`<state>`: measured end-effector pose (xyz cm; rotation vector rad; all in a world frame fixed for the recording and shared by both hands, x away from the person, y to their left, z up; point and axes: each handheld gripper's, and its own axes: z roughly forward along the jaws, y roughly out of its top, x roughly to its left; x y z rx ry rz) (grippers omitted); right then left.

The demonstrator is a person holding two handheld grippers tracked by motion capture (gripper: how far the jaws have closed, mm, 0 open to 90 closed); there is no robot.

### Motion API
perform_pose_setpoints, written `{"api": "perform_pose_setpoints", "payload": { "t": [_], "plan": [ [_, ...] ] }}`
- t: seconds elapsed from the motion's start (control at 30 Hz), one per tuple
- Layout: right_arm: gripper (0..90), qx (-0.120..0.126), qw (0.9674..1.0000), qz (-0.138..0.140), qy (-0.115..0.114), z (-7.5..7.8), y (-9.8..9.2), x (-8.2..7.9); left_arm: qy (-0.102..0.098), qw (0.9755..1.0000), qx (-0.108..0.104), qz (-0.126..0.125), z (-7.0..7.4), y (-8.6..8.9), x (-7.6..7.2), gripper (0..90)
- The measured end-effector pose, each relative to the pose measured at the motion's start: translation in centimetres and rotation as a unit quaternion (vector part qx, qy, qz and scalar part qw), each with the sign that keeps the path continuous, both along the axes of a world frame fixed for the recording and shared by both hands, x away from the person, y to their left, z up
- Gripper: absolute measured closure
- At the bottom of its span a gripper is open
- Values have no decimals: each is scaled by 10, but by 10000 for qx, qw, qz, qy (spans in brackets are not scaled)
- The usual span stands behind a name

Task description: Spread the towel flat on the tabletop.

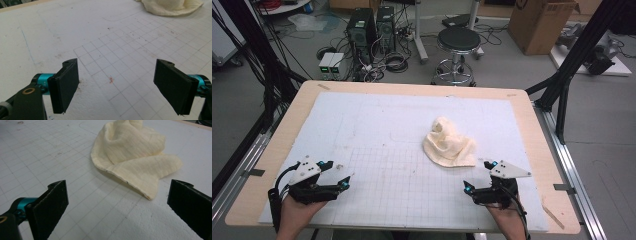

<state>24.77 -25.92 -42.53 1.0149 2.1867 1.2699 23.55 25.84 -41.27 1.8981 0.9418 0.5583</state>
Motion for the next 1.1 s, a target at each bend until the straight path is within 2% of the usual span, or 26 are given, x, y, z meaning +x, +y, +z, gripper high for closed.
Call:
{"api": "perform_pose_setpoints", "payload": {
  "t": [0.6, 1.1],
  "plan": [
    [26, 19, 10000, -45, -22, 1, 0, -1, 15, 10000, 16, -72, -1, -5, 0, 207],
    [27, 56, 9999, -126, -51, 4, -2, -3, 1, 10000, -20, -31, 0, -4, -1, 208]
  ]
}}
